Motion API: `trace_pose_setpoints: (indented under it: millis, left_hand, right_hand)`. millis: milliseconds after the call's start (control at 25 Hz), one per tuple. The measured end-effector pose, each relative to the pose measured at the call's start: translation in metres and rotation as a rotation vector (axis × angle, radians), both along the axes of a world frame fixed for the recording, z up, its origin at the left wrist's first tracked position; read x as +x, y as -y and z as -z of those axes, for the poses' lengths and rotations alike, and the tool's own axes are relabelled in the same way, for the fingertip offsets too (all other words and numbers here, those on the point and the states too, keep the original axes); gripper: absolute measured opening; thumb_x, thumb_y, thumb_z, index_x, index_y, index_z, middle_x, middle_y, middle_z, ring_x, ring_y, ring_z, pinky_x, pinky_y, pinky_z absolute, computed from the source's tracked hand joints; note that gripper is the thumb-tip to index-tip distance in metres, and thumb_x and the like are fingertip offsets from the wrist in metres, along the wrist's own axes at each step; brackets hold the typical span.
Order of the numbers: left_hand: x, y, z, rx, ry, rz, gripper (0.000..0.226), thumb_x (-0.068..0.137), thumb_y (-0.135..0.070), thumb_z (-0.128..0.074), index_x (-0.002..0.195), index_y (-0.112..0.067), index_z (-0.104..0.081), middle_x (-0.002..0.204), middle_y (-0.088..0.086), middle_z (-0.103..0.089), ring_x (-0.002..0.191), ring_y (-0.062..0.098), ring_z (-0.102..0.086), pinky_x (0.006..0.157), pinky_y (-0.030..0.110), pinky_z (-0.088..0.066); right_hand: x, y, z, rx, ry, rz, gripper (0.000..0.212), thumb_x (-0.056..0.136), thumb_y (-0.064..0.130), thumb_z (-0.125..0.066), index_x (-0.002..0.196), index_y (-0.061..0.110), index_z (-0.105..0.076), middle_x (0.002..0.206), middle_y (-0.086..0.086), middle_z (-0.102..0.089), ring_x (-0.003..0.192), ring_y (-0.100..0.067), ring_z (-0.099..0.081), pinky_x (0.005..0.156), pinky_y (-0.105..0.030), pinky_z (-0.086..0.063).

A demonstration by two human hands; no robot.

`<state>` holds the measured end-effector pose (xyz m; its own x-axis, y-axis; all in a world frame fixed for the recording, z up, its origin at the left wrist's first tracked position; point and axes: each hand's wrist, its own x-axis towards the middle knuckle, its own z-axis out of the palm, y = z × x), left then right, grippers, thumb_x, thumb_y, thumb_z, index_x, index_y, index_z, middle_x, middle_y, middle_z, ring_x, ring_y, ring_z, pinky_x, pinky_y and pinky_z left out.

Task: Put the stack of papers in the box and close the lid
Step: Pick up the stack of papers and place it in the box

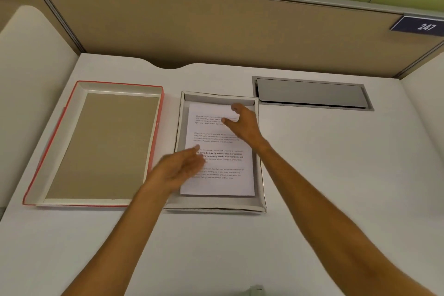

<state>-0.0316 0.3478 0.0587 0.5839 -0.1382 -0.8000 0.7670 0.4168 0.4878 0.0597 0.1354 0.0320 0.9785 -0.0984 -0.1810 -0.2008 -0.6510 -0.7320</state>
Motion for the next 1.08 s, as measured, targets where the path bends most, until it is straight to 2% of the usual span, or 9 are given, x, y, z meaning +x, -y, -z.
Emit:
trace_pose_setpoints:
  millis: [80,160,240,320,440,560,680,800,1080]
  left_hand:
    - [-0.021,0.011,0.001,-0.178,-0.200,0.040,0.050,0.080,-0.012,-0.079,0.120,0.008,-0.057,0.128,0.032,-0.056,0.114,0.043,-0.063,0.093,0.048,-0.057]
    - [-0.038,0.023,0.004,-0.262,-0.300,0.055,0.057,0.078,-0.013,-0.081,0.126,0.002,-0.053,0.134,0.032,-0.047,0.117,0.052,-0.058,0.097,0.058,-0.052]
    - [-0.050,0.034,0.007,-0.319,-0.342,0.038,0.052,0.078,-0.012,-0.081,0.124,-0.008,-0.056,0.141,0.030,-0.041,0.126,0.054,-0.048,0.102,0.063,-0.046]
    - [-0.054,0.042,0.012,-0.351,-0.348,0.018,0.043,0.078,-0.010,-0.081,0.115,-0.015,-0.062,0.143,0.025,-0.045,0.134,0.050,-0.043,0.105,0.063,-0.043]
    - [-0.050,0.047,0.022,-0.325,-0.328,0.020,0.035,0.077,-0.012,-0.080,0.108,-0.018,-0.064,0.134,0.018,-0.059,0.128,0.045,-0.051,0.106,0.062,-0.043]
    - [-0.043,0.051,0.033,-0.243,-0.337,0.020,0.027,0.081,-0.015,-0.078,0.102,-0.018,-0.063,0.132,0.015,-0.061,0.125,0.041,-0.054,0.109,0.058,-0.042]
    - [-0.043,0.058,0.044,-0.153,-0.362,0.008,0.020,0.083,-0.018,-0.076,0.096,-0.017,-0.060,0.117,0.014,-0.063,0.122,0.039,-0.055,0.106,0.056,-0.046]
    - [-0.044,0.063,0.049,-0.123,-0.387,-0.040,0.021,0.083,-0.019,-0.075,0.094,-0.014,-0.058,0.102,0.014,-0.064,0.112,0.038,-0.057,0.103,0.056,-0.048]
    - [-0.040,0.064,0.050,-0.117,-0.406,-0.067,0.023,0.084,-0.019,-0.075,0.095,-0.013,-0.056,0.101,0.016,-0.063,0.121,0.042,-0.055,0.103,0.057,-0.048]
  right_hand:
    - [0.025,0.001,-0.003,-0.110,-0.028,-0.170,0.063,0.085,0.034,-0.073,0.139,0.009,-0.051,0.141,-0.010,-0.055,0.130,-0.026,-0.051,0.110,-0.037,-0.042]
    - [0.045,-0.001,-0.001,-0.168,-0.071,-0.283,0.063,0.086,0.038,-0.071,0.140,0.012,-0.050,0.144,-0.008,-0.052,0.133,-0.027,-0.047,0.111,-0.040,-0.039]
    - [0.061,-0.002,0.002,-0.200,-0.117,-0.362,0.066,0.085,0.040,-0.071,0.141,0.011,-0.049,0.147,-0.008,-0.049,0.136,-0.028,-0.044,0.113,-0.042,-0.036]
    - [0.074,-0.001,0.005,-0.250,-0.157,-0.427,0.069,0.085,0.041,-0.072,0.141,0.010,-0.049,0.146,-0.009,-0.049,0.135,-0.028,-0.045,0.114,-0.043,-0.036]
    - [0.085,0.001,0.010,-0.270,-0.177,-0.474,0.061,0.083,0.042,-0.073,0.131,0.007,-0.057,0.134,-0.012,-0.060,0.123,-0.029,-0.055,0.107,-0.042,-0.043]
    - [0.092,-0.001,0.016,-0.253,-0.182,-0.480,0.052,0.082,0.042,-0.074,0.118,0.006,-0.065,0.118,-0.012,-0.068,0.109,-0.029,-0.062,0.098,-0.038,-0.049]
    - [0.094,-0.002,0.021,-0.189,-0.210,-0.417,0.056,0.080,0.041,-0.076,0.124,0.008,-0.065,0.126,-0.009,-0.066,0.114,-0.025,-0.063,0.097,-0.029,-0.046]
    - [0.091,-0.001,0.027,-0.117,-0.190,-0.365,0.061,0.078,0.039,-0.079,0.127,0.008,-0.064,0.133,-0.008,-0.063,0.120,-0.023,-0.061,0.102,-0.030,-0.045]
    - [0.092,-0.002,0.030,-0.082,-0.180,-0.318,0.064,0.074,0.039,-0.082,0.127,0.008,-0.064,0.133,-0.007,-0.062,0.119,-0.022,-0.061,0.100,-0.026,-0.044]
